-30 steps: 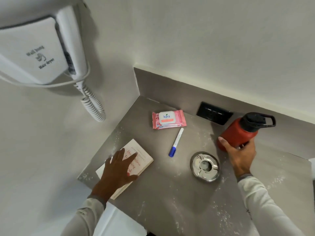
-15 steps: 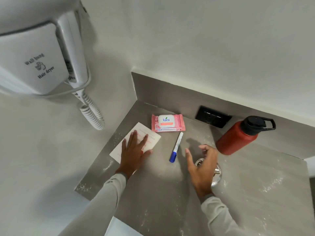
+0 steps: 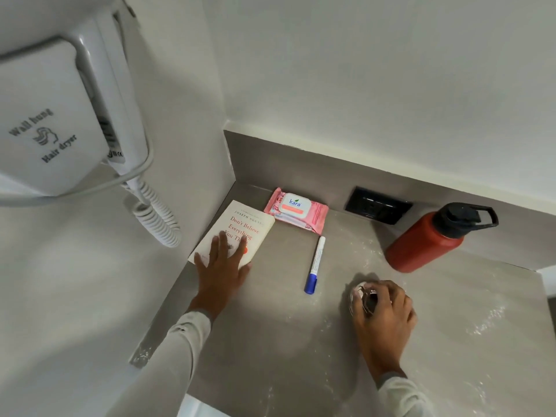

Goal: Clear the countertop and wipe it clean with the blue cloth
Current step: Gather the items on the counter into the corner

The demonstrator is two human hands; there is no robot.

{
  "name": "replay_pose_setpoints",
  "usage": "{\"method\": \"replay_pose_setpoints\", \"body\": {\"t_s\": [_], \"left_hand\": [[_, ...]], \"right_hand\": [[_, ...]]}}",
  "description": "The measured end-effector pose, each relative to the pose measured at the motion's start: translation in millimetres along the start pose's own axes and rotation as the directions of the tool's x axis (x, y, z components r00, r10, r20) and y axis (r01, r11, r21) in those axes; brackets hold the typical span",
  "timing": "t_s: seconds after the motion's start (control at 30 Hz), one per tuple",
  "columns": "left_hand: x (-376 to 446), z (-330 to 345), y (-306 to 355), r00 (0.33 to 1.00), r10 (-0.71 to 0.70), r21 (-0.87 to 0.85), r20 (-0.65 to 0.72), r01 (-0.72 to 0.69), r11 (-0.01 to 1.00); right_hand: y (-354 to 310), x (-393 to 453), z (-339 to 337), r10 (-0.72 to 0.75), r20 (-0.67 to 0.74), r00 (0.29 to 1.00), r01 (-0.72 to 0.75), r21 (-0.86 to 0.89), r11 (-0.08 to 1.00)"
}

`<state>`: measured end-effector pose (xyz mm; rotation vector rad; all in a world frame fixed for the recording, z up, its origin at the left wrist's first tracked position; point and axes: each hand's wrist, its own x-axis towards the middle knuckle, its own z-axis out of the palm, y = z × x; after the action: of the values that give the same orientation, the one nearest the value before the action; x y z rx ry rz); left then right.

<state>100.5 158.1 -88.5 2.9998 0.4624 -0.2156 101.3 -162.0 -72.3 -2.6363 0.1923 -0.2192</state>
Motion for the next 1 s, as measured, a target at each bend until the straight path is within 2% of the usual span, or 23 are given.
{"method": "replay_pose_setpoints", "body": {"t_s": [0.17,0.4,0.57,0.67,0.8,0.83,0.93,1.0], "left_hand": [[37.3,3.0,11.3,0.999,-0.047,-0.097,0.001,0.046,0.994],[78.9,-2.7,25.2,0.999,-0.033,-0.162,0.001,0.033,0.986],[89.9,-24.0,20.2,0.996,0.024,-0.24,0.089,-0.002,0.971],[68.8,-23.4,3.0,0.995,0.073,-0.199,0.064,-0.059,0.978],[51.5,-25.5,-7.3,0.986,0.127,-0.086,0.105,-0.118,0.989],[49.3,-29.7,-2.9,0.987,0.141,-0.105,0.082,-0.133,0.986],[34.8,-40.4,32.2,0.978,0.189,-0.317,-0.09,-0.208,0.925],[22.5,-41.5,65.0,0.967,0.21,-0.399,-0.143,-0.25,0.882]], "right_hand": [[-3.5,-6.8,3.0,-0.038,-0.004,0.999,0.038,-0.013,0.999],[-1.3,-2.7,7.9,-0.002,0.053,0.999,0.003,-0.014,1.0],[-7.6,3.2,4.2,0.011,0.064,0.998,-0.015,0.062,0.998],[-18.8,7.5,2.5,-0.029,0.044,0.999,0.024,0.114,0.993],[-42.5,16.3,3.0,-0.099,0.036,0.994,0.09,0.197,0.976],[-48.2,17.7,3.8,-0.106,0.039,0.994,0.096,0.212,0.973],[-60.0,21.1,7.0,-0.119,0.041,0.992,0.106,0.235,0.966],[-63.4,24.2,9.3,-0.126,0.05,0.991,0.111,0.239,0.965]]}}
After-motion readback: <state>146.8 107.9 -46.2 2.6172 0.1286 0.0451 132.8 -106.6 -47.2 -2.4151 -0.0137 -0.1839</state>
